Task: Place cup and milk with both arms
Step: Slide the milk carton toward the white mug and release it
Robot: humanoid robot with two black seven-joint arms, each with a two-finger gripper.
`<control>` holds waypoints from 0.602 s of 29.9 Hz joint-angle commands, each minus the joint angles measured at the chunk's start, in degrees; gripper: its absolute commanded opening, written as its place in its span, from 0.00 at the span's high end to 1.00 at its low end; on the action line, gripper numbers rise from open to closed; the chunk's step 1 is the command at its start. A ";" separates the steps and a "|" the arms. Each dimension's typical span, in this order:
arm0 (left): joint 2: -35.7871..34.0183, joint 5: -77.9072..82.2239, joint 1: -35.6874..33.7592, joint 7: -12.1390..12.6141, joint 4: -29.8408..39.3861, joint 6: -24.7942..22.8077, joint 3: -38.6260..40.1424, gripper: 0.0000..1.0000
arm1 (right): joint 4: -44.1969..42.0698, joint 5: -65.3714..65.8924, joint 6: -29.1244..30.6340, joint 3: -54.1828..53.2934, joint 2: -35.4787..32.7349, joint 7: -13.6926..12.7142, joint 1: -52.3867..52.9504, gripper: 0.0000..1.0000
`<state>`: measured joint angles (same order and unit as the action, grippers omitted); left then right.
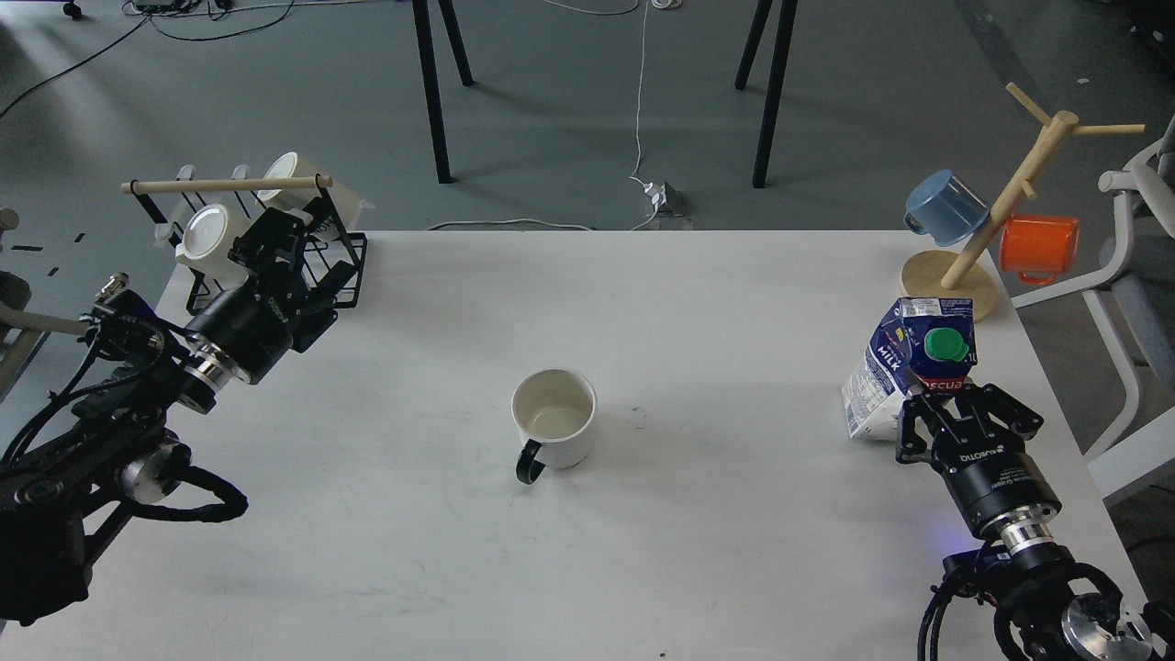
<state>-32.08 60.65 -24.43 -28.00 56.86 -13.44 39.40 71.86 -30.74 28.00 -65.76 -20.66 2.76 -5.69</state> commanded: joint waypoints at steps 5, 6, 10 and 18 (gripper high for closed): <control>-0.26 0.00 0.26 0.00 0.00 0.00 0.06 0.02 | 5.65 0.07 0.00 5.10 0.88 -0.12 1.73 0.75; -0.26 0.00 0.35 0.00 0.00 0.00 0.06 0.02 | 6.18 0.07 0.00 6.33 0.97 -0.12 2.17 0.75; -0.26 0.00 0.96 0.00 0.00 0.00 0.15 0.02 | 6.36 0.77 0.00 10.03 3.42 -0.12 3.58 0.75; -0.26 0.00 1.40 0.00 0.00 0.08 0.07 0.02 | 5.66 3.23 0.00 14.25 5.80 -0.12 5.25 0.74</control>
<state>-32.34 60.65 -23.13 -28.00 56.86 -13.41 39.52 77.77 -29.16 28.00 -52.48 -15.07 2.54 -0.75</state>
